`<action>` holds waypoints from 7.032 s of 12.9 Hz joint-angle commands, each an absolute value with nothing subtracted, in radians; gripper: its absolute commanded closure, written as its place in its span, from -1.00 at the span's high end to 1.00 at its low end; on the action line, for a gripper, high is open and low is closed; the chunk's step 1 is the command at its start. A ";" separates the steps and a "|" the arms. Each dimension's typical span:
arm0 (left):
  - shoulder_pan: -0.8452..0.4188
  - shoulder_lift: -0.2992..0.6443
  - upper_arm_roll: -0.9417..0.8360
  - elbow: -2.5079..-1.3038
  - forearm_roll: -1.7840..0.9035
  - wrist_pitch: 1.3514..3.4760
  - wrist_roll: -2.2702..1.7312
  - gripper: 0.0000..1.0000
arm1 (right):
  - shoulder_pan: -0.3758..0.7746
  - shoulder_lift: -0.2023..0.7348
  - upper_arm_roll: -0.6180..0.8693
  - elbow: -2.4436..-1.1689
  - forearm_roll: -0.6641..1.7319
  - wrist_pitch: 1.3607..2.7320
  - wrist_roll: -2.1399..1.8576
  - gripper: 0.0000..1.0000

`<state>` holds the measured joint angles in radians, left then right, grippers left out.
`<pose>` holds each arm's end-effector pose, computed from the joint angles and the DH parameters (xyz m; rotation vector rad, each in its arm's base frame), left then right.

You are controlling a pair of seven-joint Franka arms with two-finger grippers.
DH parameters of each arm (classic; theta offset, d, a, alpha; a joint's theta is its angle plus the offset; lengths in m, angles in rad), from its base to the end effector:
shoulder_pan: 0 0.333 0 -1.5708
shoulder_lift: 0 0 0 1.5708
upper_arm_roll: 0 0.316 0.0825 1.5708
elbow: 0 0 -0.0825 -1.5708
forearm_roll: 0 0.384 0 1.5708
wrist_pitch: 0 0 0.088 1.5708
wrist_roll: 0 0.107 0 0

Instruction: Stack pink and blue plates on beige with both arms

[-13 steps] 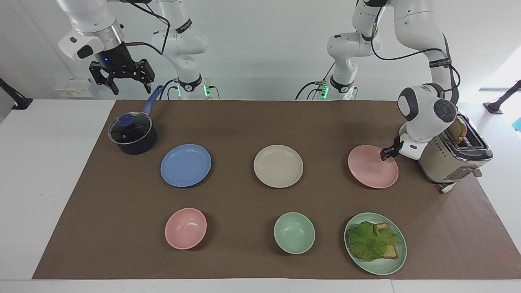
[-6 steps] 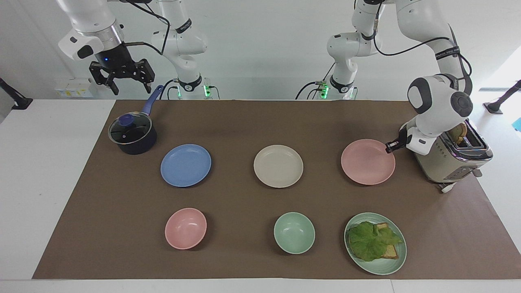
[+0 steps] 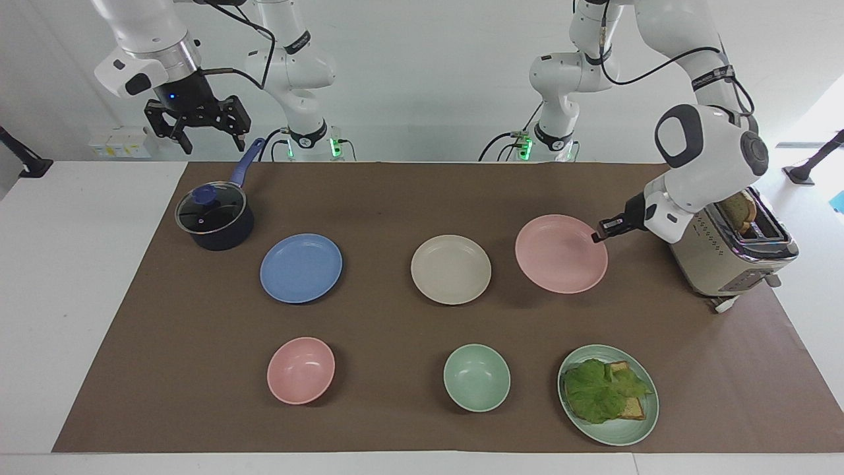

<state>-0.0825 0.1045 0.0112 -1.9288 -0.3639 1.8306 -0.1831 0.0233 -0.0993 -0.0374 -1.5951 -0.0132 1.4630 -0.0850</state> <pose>0.5590 -0.0689 0.4233 2.7893 0.3397 -0.3440 0.5119 -0.0099 0.6568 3.1314 0.1096 -0.0522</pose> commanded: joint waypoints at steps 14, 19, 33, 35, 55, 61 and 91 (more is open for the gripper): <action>-0.503 0.156 0.025 -2.132 -0.471 2.281 -0.517 -1.00 | 0.015 -0.101 -0.038 -1.591 0.009 1.459 -0.094 1.00; -0.503 0.160 0.028 -2.115 -0.456 2.263 -0.499 1.00 | 0.015 -0.101 -0.038 -1.591 0.009 1.459 -0.094 1.00; -0.078 0.091 0.041 -1.666 -0.017 1.683 0.023 1.00 | 0.015 -0.101 -0.038 -1.592 0.009 1.459 -0.094 1.00; -0.078 0.069 0.041 -1.590 -0.002 1.603 0.026 1.00 | 0.015 -0.101 -0.038 -1.592 0.009 1.459 -0.094 1.00; -0.063 0.028 0.043 -1.534 -0.005 1.563 0.021 1.00 | 0.032 0.050 -0.014 -1.951 0.009 2.018 -0.054 1.00; -0.063 0.026 0.041 -1.534 -0.005 1.563 0.020 1.00 | -0.075 0.110 -0.014 -2.153 0.011 2.273 -0.234 1.00; -0.063 0.026 0.043 -1.534 -0.005 1.563 0.020 1.00 | 0.041 0.067 0.069 -1.899 0.245 1.894 0.018 -1.00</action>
<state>-0.0730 0.0303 0.0512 -1.5357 -0.0224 1.5742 0.0144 -0.0135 0.0553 0.0533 -1.9097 0.2255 1.8826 -0.0967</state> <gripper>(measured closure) 0.000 0.947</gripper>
